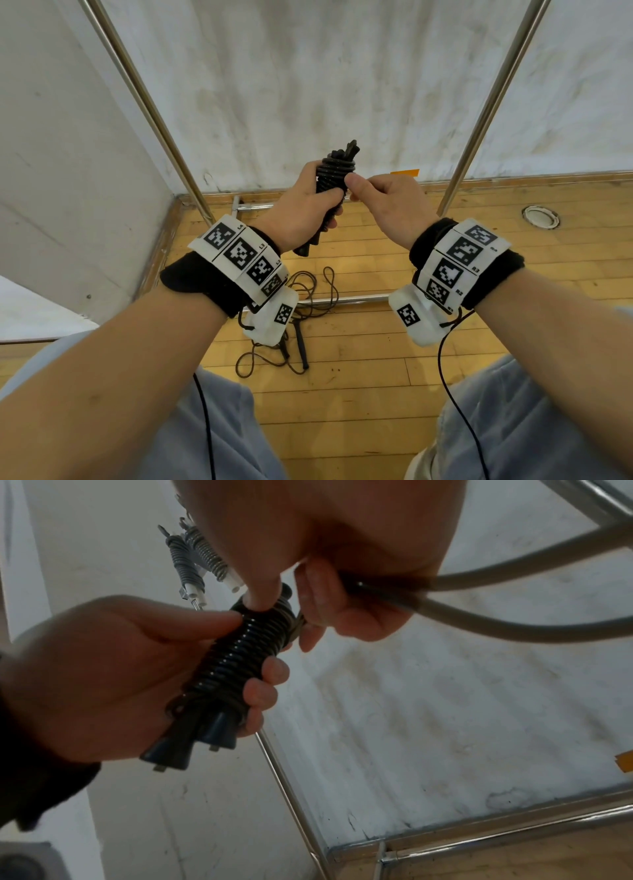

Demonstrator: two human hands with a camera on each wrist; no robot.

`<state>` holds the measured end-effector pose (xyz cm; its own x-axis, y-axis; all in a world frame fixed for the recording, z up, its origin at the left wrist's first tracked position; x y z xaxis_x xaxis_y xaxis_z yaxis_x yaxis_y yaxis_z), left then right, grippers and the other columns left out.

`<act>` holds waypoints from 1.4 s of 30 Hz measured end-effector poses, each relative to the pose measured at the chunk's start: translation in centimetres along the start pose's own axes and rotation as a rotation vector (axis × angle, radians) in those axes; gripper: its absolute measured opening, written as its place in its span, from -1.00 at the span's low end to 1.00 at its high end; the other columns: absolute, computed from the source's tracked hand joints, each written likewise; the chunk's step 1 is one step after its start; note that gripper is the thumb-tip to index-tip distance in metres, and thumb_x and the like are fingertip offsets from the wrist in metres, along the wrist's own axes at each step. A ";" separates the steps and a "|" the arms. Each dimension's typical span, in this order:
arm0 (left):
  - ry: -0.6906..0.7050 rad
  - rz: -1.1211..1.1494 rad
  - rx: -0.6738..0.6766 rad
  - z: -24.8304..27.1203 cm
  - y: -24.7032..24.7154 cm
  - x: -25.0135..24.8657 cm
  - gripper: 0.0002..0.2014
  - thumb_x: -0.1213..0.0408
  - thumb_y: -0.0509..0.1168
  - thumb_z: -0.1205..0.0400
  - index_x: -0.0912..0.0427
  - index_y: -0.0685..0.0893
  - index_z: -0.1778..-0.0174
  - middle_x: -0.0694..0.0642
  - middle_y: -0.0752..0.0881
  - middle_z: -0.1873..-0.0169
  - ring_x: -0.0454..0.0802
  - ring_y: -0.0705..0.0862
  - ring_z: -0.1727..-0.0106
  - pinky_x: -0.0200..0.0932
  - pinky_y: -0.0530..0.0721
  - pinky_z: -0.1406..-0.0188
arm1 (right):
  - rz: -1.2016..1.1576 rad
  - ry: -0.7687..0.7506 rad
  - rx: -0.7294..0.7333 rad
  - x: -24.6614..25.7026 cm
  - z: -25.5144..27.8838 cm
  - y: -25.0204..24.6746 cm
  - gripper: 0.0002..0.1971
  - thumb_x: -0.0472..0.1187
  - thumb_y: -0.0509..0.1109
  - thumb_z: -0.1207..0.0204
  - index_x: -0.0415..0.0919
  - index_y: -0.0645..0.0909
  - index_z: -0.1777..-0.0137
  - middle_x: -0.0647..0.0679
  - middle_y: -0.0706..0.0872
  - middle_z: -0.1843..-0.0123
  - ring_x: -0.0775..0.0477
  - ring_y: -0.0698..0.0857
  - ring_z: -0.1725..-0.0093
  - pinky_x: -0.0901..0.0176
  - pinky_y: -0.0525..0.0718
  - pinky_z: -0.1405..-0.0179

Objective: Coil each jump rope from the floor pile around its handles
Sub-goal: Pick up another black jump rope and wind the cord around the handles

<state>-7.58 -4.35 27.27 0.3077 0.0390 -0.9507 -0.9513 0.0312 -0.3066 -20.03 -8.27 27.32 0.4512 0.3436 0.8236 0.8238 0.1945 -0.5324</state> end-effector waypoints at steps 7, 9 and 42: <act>0.032 -0.185 -0.121 0.0 -0.8 0.6 -0.71 0.20 0.30 -0.66 0.04 0.30 -0.17 0.06 0.71 0.20 -0.15 0.74 0.33 -0.13 0.72 0.41 | 0.016 0.033 0.021 0.1 0.1 0.5 -0.50 0.18 0.22 -0.58 -0.19 0.58 0.42 0.15 0.33 0.74 0.18 0.32 0.71 0.48 0.24 0.72; 0.025 -0.180 -0.120 0.1 -1.0 0.6 -0.67 0.23 0.37 -0.60 0.04 0.31 -0.07 0.23 0.73 0.18 0.08 0.73 0.35 0.08 0.73 0.41 | 0.018 0.023 0.043 0.3 0.2 0.8 -0.55 0.19 0.24 -0.57 -0.03 0.47 0.49 0.19 0.35 0.76 0.19 0.34 0.70 0.47 0.26 0.71; 0.077 0.007 -0.038 0.3 -2.0 -0.9 -0.45 0.31 0.53 -0.46 0.15 0.50 -0.34 0.21 0.67 -0.05 0.10 0.75 0.09 0.07 0.79 0.06 | -0.160 0.002 0.088 2.3 -0.6 0.0 -0.52 0.20 0.25 -0.57 -0.04 0.48 0.52 -0.05 0.40 0.53 0.03 0.37 0.59 0.21 0.41 0.56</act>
<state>-5.96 -4.12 28.75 0.3001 -0.0380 -0.9532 -0.9539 -0.0072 -0.3000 -18.78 -7.99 29.36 0.3180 0.2997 0.8995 0.8518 0.3263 -0.4099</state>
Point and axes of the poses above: each hand's wrist, its own z-axis away from the middle knuckle, its own y-axis out of the palm, x = y × z, the point moved 7 cm from there along -z, towards the middle knuckle
